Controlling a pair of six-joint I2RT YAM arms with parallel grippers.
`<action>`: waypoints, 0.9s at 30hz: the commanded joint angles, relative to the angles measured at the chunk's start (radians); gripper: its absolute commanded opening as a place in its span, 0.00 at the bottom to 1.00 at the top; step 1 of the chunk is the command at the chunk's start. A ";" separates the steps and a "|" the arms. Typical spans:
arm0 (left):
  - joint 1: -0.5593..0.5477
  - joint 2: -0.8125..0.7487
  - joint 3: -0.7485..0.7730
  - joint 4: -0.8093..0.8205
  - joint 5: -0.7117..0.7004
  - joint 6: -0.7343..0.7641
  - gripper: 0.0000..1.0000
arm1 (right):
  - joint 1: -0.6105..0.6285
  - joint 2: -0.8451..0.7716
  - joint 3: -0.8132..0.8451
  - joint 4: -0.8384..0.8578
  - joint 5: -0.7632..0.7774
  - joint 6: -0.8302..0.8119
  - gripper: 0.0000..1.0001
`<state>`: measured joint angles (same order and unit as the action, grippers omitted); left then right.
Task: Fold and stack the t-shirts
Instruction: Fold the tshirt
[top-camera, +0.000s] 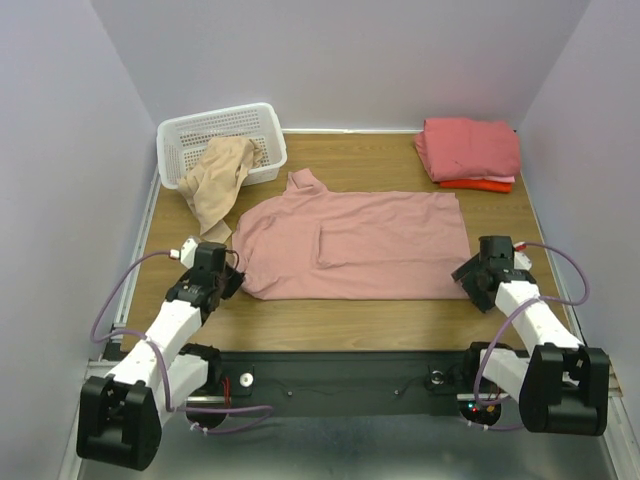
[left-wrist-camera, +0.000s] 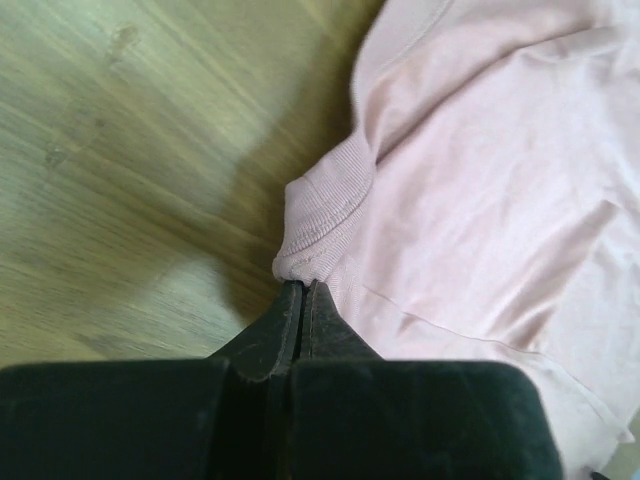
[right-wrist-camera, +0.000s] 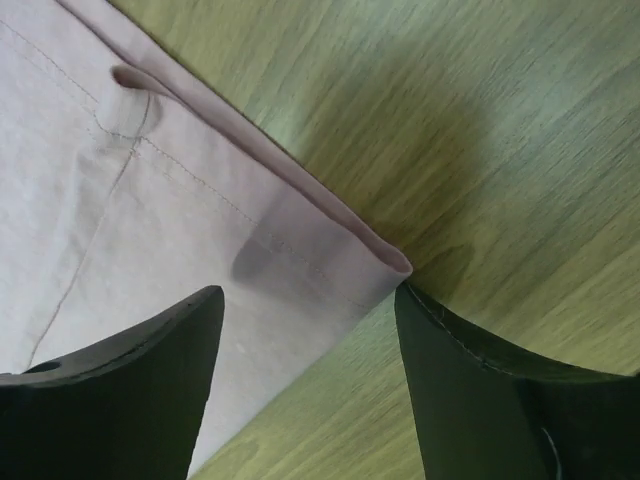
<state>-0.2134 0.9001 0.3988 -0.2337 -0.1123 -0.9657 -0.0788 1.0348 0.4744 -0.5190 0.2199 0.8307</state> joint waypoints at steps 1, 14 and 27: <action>0.003 -0.058 0.008 -0.004 0.005 0.028 0.00 | -0.007 0.051 -0.011 0.095 0.013 0.019 0.69; 0.003 -0.197 0.095 -0.038 0.158 0.053 0.00 | -0.006 -0.066 0.075 0.148 -0.059 -0.064 0.00; 0.003 -0.256 0.532 -0.183 0.088 0.090 0.00 | -0.007 -0.236 0.527 -0.071 0.068 -0.160 0.00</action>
<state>-0.2138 0.6544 0.7921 -0.4011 0.0189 -0.9142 -0.0841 0.8246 0.8581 -0.5465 0.2249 0.7261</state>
